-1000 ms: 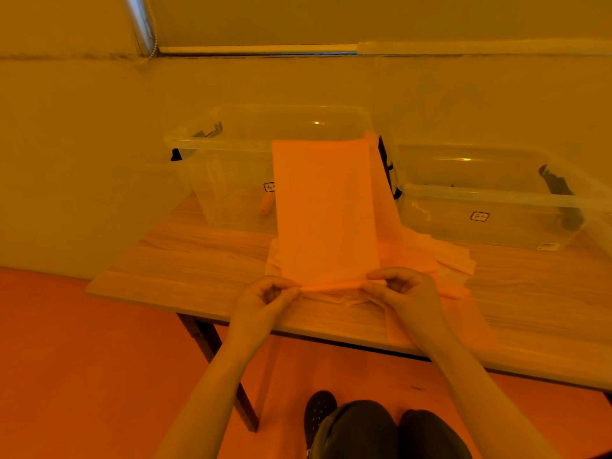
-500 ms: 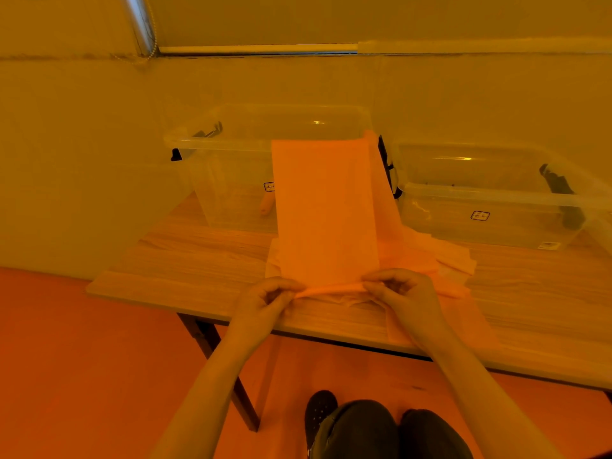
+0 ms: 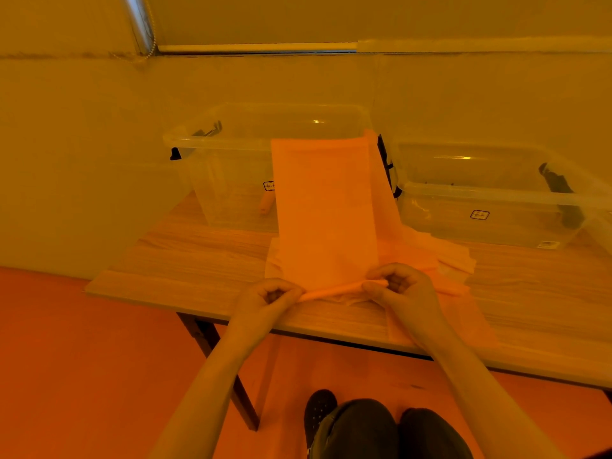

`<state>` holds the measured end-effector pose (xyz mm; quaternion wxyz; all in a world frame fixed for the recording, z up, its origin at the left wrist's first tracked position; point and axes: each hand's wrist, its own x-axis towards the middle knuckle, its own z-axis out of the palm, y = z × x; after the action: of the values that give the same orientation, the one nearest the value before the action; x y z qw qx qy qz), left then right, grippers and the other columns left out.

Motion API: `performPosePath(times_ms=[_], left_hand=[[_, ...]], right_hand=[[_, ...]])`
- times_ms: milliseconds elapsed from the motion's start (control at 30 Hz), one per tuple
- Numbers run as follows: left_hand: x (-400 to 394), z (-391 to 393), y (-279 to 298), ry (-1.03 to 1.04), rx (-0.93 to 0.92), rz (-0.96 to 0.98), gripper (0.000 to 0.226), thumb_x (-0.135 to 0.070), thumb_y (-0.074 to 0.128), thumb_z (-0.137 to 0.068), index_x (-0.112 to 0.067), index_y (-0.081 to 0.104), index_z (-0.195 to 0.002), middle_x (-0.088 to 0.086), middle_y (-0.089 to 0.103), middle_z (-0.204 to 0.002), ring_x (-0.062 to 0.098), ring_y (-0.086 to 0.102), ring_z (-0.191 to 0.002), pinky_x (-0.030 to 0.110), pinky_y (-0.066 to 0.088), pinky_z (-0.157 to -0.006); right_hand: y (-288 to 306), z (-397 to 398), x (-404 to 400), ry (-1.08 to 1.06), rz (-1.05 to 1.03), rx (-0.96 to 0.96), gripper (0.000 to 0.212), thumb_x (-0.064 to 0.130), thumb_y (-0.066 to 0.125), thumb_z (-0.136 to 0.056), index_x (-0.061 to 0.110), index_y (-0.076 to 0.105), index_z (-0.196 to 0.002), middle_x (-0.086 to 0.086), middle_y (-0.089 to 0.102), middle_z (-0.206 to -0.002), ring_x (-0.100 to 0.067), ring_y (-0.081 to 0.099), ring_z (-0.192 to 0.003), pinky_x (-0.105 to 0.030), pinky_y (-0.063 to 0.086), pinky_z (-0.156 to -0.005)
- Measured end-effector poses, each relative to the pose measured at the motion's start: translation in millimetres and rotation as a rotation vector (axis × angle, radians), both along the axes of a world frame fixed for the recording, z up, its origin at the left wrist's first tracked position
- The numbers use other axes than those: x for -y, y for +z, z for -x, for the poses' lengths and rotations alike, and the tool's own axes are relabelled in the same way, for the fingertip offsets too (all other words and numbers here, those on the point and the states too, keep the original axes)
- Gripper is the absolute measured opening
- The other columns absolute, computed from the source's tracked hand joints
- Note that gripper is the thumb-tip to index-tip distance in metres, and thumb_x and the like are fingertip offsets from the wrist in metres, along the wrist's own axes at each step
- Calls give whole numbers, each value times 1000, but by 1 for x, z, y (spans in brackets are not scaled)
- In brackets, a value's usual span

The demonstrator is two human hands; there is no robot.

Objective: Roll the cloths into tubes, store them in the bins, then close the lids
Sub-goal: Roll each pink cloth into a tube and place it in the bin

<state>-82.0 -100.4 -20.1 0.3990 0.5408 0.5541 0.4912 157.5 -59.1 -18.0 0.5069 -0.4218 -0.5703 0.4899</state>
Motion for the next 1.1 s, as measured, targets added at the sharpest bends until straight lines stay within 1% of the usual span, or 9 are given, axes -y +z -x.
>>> performPosePath(times_ms=[67,200,267,400,500,700,867,967,1100], left_hand=[[-1,1,0,9,-16,6,13,-20,69,-84,-31,76,-82,-7,72,-87,10,64,-86,28,49,-80],[-2,2,-2,21,-29,-15,19,-19,70,-83,-37,75,-80,-3,72,-86,19,65,-83,37,52,-80],[-2,2,-2,19,-30,-33,21,-19,71,-83,-39,75,-80,-5,71,-87,18,65,-84,36,52,-80],[-1,3,-2,19,-27,-37,13,-23,74,-78,-36,76,-81,-6,71,-90,17,63,-91,31,52,-81],[0,1,-2,13,-3,-23,17,-14,75,-78,-29,75,-86,-4,71,-93,14,65,-92,28,52,-79],[-3,2,-5,58,-26,-17,9,-24,72,-81,-32,75,-84,-4,71,-90,17,63,-92,33,51,-82],[-3,1,-5,53,-54,-39,9,-16,70,-85,-24,71,-82,-3,68,-86,15,61,-86,26,47,-75],[-4,1,-5,36,-50,-94,15,-15,68,-86,-29,68,-88,-4,66,-94,14,61,-88,26,47,-74],[-4,3,-4,22,1,-49,17,-22,71,-82,-38,74,-81,-4,70,-92,18,64,-92,30,50,-79]], right_hand=[[0,0,0,4,-2,7,13,3,76,-76,13,70,-82,-1,72,-81,-15,67,-78,-22,53,-68],[0,0,0,1,7,16,11,3,76,-76,11,71,-82,-1,72,-79,-13,68,-76,-21,53,-67],[0,1,1,-8,15,11,10,4,76,-76,10,71,-81,-2,73,-79,-14,68,-75,-21,53,-66],[1,0,1,-17,21,-6,9,4,76,-76,6,71,-83,-5,73,-80,-16,68,-75,-22,54,-67],[1,0,1,-20,19,-2,9,3,76,-76,4,70,-84,-5,72,-79,-16,68,-75,-23,55,-67],[3,0,2,13,14,-7,10,2,72,-81,11,71,-84,3,72,-77,-10,67,-75,-19,53,-66],[2,-1,2,2,7,52,9,6,72,-81,14,75,-86,-2,74,-84,-14,69,-79,-22,55,-70],[2,0,2,-14,13,51,11,7,73,-80,17,75,-83,-2,74,-83,-14,69,-76,-22,55,-69],[2,2,1,-16,11,26,13,4,73,-80,15,75,-83,-4,73,-77,-13,66,-69,-20,54,-65]])
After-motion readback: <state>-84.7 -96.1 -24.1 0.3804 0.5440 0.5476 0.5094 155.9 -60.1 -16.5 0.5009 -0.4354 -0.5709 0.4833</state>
